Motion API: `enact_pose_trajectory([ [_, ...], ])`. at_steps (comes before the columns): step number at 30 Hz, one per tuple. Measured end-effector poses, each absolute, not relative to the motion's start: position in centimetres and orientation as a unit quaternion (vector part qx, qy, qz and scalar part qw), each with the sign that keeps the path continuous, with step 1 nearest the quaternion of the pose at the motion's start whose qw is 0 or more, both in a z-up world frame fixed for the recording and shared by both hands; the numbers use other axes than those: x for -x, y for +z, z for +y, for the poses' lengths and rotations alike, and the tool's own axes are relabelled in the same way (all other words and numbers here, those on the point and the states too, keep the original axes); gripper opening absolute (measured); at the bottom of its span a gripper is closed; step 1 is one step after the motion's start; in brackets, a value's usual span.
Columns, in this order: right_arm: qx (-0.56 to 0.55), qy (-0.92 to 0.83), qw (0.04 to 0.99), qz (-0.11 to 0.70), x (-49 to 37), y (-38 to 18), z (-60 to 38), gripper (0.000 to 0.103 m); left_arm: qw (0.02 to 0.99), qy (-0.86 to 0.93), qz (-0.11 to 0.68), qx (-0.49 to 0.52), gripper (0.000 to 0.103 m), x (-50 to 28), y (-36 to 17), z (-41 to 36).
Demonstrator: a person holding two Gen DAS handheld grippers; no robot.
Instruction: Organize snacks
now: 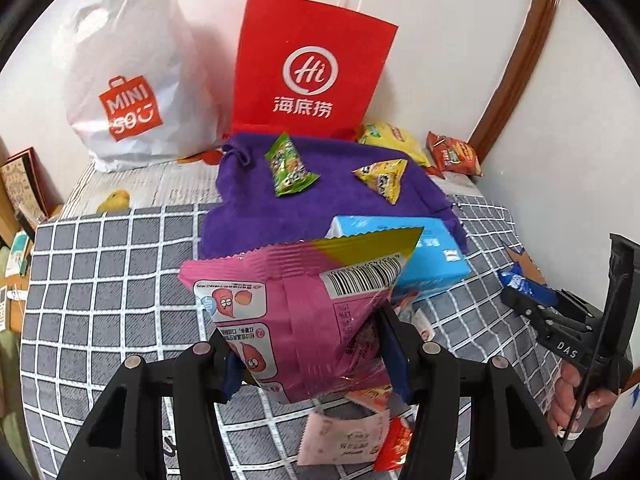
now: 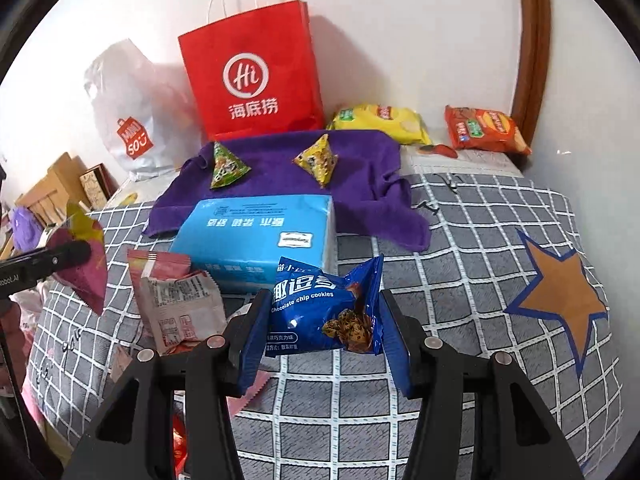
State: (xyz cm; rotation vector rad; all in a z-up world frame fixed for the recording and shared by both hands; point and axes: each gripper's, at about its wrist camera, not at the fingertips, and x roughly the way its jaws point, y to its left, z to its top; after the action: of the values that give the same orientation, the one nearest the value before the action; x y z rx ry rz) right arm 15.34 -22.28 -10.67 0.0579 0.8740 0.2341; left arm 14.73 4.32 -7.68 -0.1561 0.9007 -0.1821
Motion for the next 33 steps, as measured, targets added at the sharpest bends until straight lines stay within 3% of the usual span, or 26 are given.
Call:
enact_pose_trajectory([
  [14,0.003,0.134,0.908,0.396,-18.7,-6.9,-20.5,0.052,0.895,-0.110,0.430,0.049,0.054,-18.0,-4.6,1.6],
  [33,-0.006,0.132,0.920,0.368,-28.9,-2.6,-20.9,0.052,0.907,-0.062,0.413,0.046,0.054,-27.1,-0.8,3.6],
])
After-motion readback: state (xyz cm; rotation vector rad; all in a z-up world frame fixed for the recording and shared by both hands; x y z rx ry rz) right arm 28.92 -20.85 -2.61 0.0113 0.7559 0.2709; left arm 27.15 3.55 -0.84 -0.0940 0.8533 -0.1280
